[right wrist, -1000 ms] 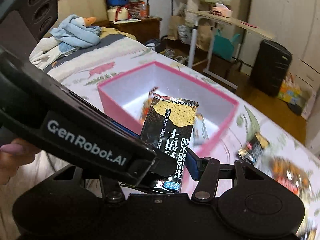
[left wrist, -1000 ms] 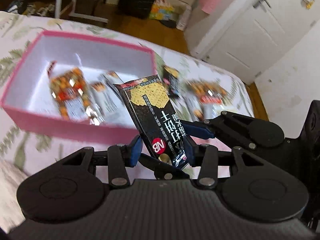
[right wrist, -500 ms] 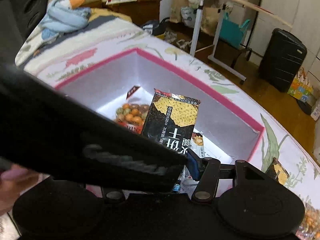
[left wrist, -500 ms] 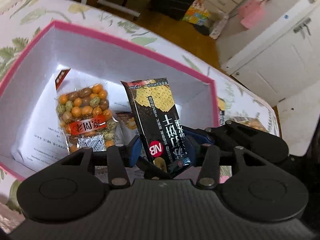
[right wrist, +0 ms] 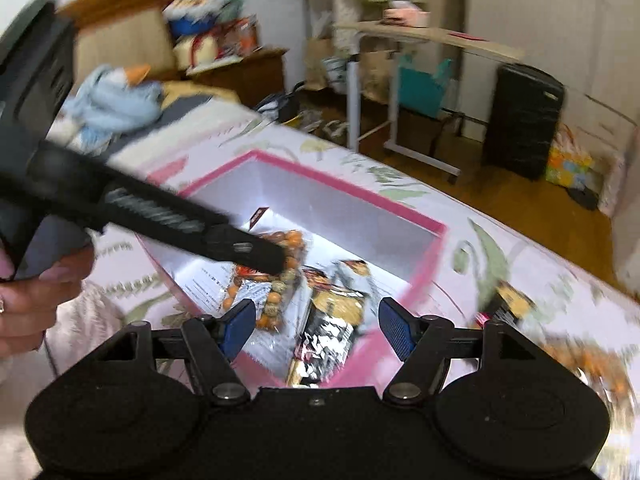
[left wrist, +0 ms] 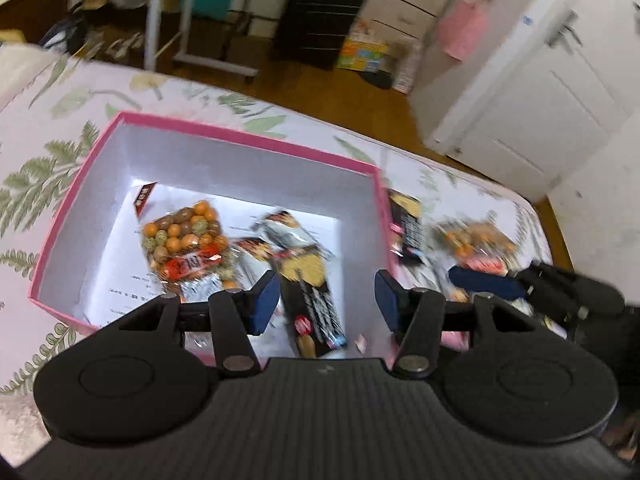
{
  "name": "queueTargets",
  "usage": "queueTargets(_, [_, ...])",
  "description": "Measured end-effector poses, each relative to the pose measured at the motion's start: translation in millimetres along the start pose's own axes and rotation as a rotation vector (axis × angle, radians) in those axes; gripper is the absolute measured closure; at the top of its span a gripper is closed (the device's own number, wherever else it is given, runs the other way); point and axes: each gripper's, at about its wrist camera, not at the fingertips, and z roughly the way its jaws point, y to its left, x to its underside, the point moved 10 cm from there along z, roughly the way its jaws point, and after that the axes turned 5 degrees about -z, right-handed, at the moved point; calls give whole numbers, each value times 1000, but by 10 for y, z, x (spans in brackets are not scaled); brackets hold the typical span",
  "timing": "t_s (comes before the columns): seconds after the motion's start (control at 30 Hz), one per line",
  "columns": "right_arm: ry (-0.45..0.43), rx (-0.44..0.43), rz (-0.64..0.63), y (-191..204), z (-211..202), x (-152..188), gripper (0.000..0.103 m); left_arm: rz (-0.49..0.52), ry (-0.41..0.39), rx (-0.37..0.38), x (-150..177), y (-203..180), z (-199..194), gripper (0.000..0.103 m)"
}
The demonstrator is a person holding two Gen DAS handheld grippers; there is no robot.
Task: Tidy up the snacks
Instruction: 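Reach both tools to a white bar on the pile and grasp it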
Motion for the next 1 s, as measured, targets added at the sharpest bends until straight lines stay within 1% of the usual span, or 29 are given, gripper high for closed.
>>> queueTargets(0.1, [-21, 12, 70, -199, -305, 105, 30, 54, 12, 21, 108, -196, -144, 53])
queueTargets(0.2, [-59, 61, 108, -402, -596, 291, 30, 116, 14, 45, 218, -462, -225, 53])
queueTargets(0.3, [-78, 115, 134, -616, -800, 525, 30, 161, 28, 83, 329, -765, -197, 54])
queueTargets(0.4, [-88, 150, 161, -844, -891, 772, 30, 197, 55, 110, 440, -1060, -41, 55])
queueTargets(0.47, [-80, 163, 175, -968, -864, 936, 31, 208, 75, 132, 506, -1241, 125, 55])
queueTargets(0.53, [-87, 188, 157, -1040, -798, 1042, 34, 202, 85, 141, 550, -1373, 296, 55])
queueTargets(0.67, [-99, 243, 128, -1206, -575, 1207, 38, 164, 90, 122, 584, -1584, 758, 57])
queueTargets(0.77, [-114, 285, 117, -1357, -350, 1342, 38, 133, 75, 92, 579, -1659, 1122, 58])
queueTargets(0.9, [-91, 347, 109, -1511, -48, 1491, 39, 60, 71, 54, 555, -1637, 1640, 60])
queueTargets(0.93, [-90, 354, 107, -1527, 4, 1509, 39, 59, 65, 41, 558, -1639, 1746, 64])
queueTargets(0.97, [-90, 360, 101, -1531, 52, 1526, 39, 86, 51, 11, 570, -1662, 1846, 65])
queueTargets(1.0, [-90, 361, 95, -1523, 96, 1543, 39, 102, 50, -3, 584, -1678, 1911, 65])
